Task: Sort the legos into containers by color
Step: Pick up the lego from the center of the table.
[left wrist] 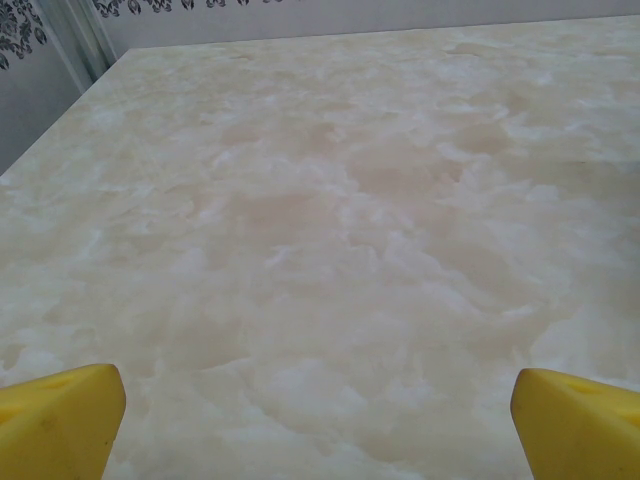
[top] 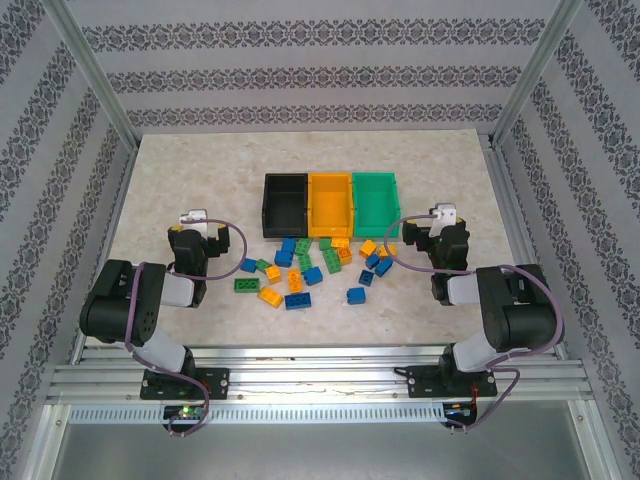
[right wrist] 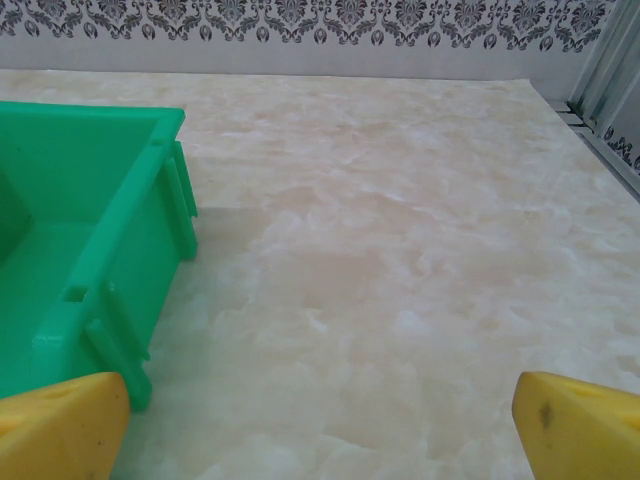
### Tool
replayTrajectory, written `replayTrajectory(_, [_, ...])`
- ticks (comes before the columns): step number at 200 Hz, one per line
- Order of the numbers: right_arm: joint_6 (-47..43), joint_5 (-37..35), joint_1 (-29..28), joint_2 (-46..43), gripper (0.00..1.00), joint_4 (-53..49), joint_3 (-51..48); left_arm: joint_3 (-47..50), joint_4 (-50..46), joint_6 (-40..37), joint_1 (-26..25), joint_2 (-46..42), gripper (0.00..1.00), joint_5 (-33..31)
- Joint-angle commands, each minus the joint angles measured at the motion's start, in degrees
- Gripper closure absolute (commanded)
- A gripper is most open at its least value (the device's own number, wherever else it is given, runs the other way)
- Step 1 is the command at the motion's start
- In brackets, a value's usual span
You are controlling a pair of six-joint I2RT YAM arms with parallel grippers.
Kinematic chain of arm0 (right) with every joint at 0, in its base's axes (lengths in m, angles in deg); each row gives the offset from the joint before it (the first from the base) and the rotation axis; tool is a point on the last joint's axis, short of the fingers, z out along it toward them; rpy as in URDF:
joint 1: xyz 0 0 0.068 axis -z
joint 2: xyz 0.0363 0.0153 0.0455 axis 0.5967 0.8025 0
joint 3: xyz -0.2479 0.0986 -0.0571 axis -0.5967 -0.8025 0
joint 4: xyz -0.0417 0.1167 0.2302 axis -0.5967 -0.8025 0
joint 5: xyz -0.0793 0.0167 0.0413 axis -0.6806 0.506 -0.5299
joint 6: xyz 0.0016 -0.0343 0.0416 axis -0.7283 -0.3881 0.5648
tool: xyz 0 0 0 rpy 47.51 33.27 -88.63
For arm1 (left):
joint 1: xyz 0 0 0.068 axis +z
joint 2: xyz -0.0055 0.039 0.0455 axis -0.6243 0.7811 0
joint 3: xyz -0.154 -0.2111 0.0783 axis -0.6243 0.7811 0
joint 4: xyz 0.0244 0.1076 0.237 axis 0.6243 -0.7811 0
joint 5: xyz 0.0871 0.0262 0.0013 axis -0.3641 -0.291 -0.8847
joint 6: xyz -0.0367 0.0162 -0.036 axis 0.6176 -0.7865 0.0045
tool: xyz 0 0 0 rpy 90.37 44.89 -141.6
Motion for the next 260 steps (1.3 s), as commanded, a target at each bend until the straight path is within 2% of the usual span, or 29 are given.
replayTrajectory(1, [0.2,0.8,0.2,0.4,0.02,1.0,0.4,-1.1,2.1,0.3,-0.5,0.5,0.01,-0.6])
replayTrajectory(46, [0.2,0.8,0.1,0.4,0.02,0.9,0.4,-1.2,1.8,-0.5,-0.6,0.4,0.01,1.9])
replayTrajectory(134, [0.2,0.6,0.2,0.4,0.02,1.1,0.4,-1.0,2.0,-0.5,-0.6,0.4,0.01,1.7])
replayTrajectory(166, [0.2,0.7,0.1,0.4,0.02,1.0,0.4,1.5,6.8,-1.6,-0.6,0.4,0.01,4.3])
replayTrajectory(219, [0.1,0.8,0.1,0.4,0.02,0.9,0.4,2.9,9.5,-1.8,-0.6,0.4,0.01,5.4])
replayTrajectory(260, [0.3,0.3,0.2,0.4,0.02,0.9,0.4,5.0,13.5,-1.0,-0.6,0.8,0.01,3.3])
